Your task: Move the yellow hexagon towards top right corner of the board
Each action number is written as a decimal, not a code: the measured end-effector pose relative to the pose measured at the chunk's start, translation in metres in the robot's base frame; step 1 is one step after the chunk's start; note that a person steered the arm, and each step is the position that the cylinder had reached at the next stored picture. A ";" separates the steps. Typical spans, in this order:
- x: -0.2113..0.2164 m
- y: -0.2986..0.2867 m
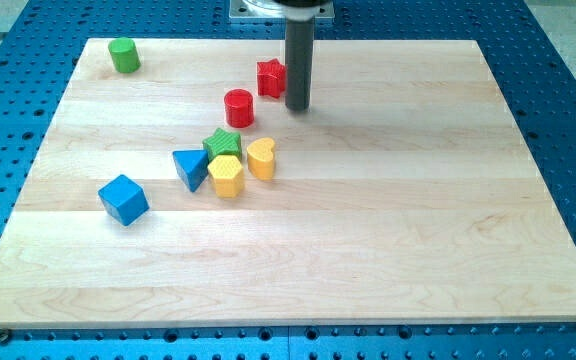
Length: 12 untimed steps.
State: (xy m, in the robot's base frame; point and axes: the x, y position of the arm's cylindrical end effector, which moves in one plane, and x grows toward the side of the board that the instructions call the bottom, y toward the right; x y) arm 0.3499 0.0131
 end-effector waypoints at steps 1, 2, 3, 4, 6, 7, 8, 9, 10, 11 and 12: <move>-0.023 -0.058; -0.058 -0.058; -0.087 -0.032; -0.043 -0.042; -0.076 0.027; -0.052 0.031; -0.031 0.036; 0.011 0.033; 0.033 -0.012; 0.048 -0.079; 0.056 -0.132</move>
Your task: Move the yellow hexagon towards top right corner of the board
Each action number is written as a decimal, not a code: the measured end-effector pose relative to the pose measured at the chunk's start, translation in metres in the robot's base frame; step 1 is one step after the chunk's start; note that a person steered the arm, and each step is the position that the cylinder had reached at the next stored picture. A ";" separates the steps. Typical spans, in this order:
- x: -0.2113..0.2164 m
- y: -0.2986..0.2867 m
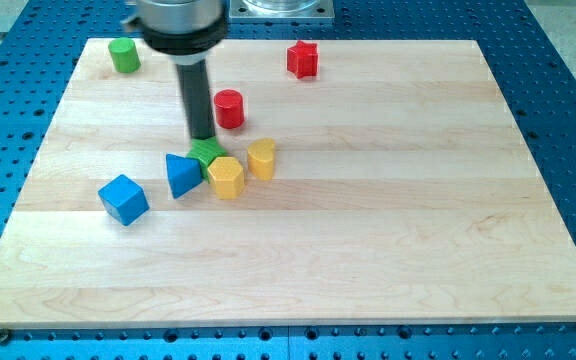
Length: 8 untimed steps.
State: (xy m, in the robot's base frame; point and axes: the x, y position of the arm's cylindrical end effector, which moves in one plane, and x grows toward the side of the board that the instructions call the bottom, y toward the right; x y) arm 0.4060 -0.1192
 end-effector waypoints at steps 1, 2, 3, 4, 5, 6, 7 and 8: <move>-0.004 -0.023; 0.035 -0.061; 0.087 -0.042; 0.091 -0.007; 0.086 0.033; 0.060 0.058; 0.026 0.060; -0.012 0.084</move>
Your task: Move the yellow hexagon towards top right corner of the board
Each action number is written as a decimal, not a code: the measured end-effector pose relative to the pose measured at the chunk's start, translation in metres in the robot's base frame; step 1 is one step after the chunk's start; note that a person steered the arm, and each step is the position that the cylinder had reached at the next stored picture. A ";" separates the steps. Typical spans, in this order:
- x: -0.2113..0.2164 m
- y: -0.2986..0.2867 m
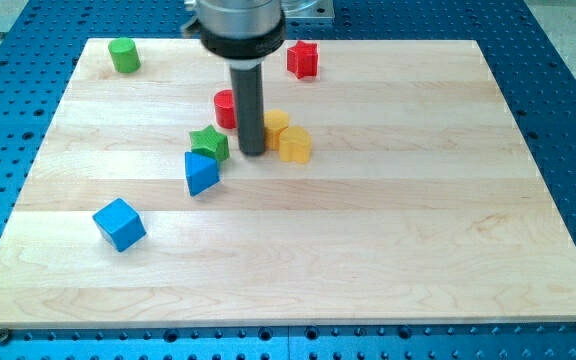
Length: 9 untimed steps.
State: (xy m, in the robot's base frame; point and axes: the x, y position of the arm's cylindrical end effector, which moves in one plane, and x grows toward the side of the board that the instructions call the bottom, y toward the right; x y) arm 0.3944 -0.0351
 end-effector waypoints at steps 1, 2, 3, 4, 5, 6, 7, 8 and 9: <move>-0.022 0.035; -0.046 0.123; -0.061 0.198; -0.051 0.218; -0.089 0.243; -0.084 0.275; -0.122 0.240; -0.110 0.241; -0.110 0.198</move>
State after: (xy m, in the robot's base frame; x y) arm 0.2841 0.1628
